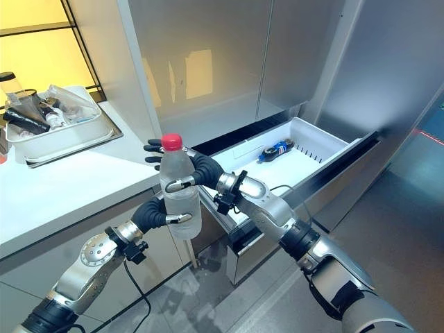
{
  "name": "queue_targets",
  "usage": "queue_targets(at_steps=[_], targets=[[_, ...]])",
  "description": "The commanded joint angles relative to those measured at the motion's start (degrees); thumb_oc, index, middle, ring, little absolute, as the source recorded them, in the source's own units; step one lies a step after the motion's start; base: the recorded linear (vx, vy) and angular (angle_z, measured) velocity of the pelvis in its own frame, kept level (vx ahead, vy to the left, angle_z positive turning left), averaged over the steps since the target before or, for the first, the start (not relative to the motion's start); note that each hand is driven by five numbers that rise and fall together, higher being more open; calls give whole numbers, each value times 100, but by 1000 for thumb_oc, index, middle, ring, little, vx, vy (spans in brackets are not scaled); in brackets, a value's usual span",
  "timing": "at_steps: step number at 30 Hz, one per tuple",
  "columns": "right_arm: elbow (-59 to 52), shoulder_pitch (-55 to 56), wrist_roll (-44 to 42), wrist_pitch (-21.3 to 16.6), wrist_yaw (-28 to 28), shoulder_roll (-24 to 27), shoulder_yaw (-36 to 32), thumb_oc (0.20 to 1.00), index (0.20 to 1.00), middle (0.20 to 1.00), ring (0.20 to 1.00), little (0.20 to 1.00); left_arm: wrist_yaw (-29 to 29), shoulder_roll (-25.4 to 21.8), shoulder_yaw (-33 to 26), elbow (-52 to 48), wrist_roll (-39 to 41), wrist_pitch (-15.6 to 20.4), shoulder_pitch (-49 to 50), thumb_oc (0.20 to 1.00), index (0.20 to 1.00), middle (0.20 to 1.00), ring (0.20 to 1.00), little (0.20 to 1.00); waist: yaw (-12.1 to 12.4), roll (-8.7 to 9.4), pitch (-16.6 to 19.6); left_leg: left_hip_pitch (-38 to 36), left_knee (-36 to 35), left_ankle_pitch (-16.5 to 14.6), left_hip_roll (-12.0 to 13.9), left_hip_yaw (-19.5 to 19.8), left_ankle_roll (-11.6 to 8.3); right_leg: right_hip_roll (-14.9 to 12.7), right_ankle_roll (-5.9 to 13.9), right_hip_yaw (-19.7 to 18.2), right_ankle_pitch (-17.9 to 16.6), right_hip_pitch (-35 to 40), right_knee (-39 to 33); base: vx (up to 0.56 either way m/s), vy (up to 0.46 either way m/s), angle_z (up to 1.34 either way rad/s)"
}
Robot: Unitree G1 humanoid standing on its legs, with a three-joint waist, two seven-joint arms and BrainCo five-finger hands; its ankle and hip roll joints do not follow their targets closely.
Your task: Take the drinks into the refrigerator
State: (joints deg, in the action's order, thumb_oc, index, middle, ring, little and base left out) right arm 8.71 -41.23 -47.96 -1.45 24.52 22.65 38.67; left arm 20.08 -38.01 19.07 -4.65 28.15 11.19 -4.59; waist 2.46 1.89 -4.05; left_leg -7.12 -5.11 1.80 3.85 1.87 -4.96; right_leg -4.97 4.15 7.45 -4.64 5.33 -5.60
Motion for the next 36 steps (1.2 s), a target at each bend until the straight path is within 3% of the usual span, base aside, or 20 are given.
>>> queue_targets(at_steps=[1,12,22,36], targets=[[-797,-193,-68,-63,517,-206,212,1000,1000,1000,1000,1000,-179,-39,-305,-314,169,469,-1012,200,200,200,200,200,-106,227,-207,-194,210,-688,-470,202,504,144,-86,273,767,473,168,0,0,0],[-777,429,83,-119,553,-413,155,1000,1000,1000,1000,1000,-221,18,-454,-232,-113,515,-801,200,200,200,200,200,-133,175,-204,-212,216,-691,-463,179,503,145,-85,253,764,483,146,0,0,0],[-619,144,-59,-158,432,-732,224,1000,1000,1000,1000,1000,-291,122,-501,-208,-105,545,-665,200,200,200,200,200,-80,152,-183,-195,199,-671,-464,150,513,125,-75,229,728,476,113,0,0,0],[-484,41,-559,-92,388,-1265,487,1000,1000,1000,1000,1000,-176,-216,-832,-498,262,609,-302,200,200,200,200,200,42,140,-214,-156,218,-648,-496,203,523,104,-82,243,685,462,107,0,0,0]])
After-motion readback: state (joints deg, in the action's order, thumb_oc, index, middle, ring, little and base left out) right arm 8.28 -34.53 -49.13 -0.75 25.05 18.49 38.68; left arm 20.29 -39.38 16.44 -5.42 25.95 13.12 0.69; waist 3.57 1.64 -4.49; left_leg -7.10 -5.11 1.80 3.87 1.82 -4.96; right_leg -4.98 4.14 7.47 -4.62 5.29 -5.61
